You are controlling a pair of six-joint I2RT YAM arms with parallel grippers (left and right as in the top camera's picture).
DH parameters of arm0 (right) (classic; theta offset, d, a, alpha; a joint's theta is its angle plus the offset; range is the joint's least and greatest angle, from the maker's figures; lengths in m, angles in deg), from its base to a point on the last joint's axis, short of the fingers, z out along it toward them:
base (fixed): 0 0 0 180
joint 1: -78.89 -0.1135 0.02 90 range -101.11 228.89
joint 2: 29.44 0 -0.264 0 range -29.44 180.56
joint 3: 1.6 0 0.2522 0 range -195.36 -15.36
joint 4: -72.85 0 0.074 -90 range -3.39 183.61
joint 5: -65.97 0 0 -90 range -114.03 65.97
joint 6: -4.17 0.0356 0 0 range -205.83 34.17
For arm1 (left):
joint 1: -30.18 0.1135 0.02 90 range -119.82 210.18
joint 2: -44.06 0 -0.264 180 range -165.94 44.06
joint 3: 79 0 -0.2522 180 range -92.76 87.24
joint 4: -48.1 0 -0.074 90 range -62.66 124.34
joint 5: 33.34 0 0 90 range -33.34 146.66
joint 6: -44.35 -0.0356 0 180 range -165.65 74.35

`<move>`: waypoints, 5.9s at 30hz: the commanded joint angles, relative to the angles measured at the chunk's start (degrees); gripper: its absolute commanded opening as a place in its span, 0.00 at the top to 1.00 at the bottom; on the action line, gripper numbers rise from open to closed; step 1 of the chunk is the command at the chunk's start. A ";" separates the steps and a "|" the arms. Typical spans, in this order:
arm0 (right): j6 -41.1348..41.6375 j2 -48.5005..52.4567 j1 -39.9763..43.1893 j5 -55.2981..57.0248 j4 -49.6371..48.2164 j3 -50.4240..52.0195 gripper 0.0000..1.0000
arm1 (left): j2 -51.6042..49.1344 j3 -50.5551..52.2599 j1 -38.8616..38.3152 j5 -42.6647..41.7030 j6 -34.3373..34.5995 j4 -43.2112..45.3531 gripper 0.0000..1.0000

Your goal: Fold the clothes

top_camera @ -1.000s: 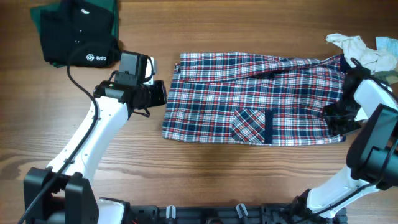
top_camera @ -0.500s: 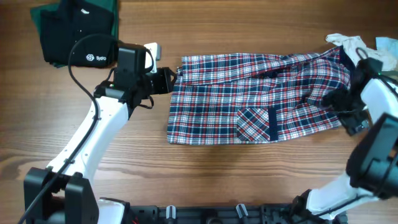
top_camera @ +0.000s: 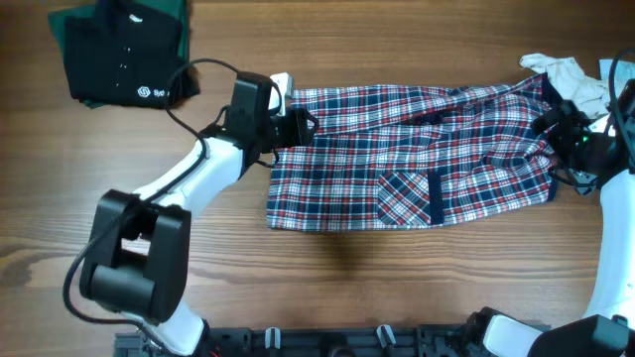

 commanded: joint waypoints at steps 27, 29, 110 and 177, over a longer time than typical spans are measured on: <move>-3.26 -0.42 -0.20 -2.45 2.32 -0.55 0.00 | -10.25 -0.17 0.17 7.93 7.10 10.56 0.87; -3.28 -0.42 -0.20 -2.45 2.56 -0.55 0.00 | -10.25 -0.20 0.17 7.93 7.10 11.39 0.96; -9.07 31.80 -18.43 11.19 -9.60 1.31 0.96 | -2.45 3.72 4.87 2.86 -1.31 -37.16 0.96; -1.73 9.29 -21.38 -4.02 -0.70 18.75 0.96 | 10.64 3.02 9.14 8.55 1.07 -43.52 0.94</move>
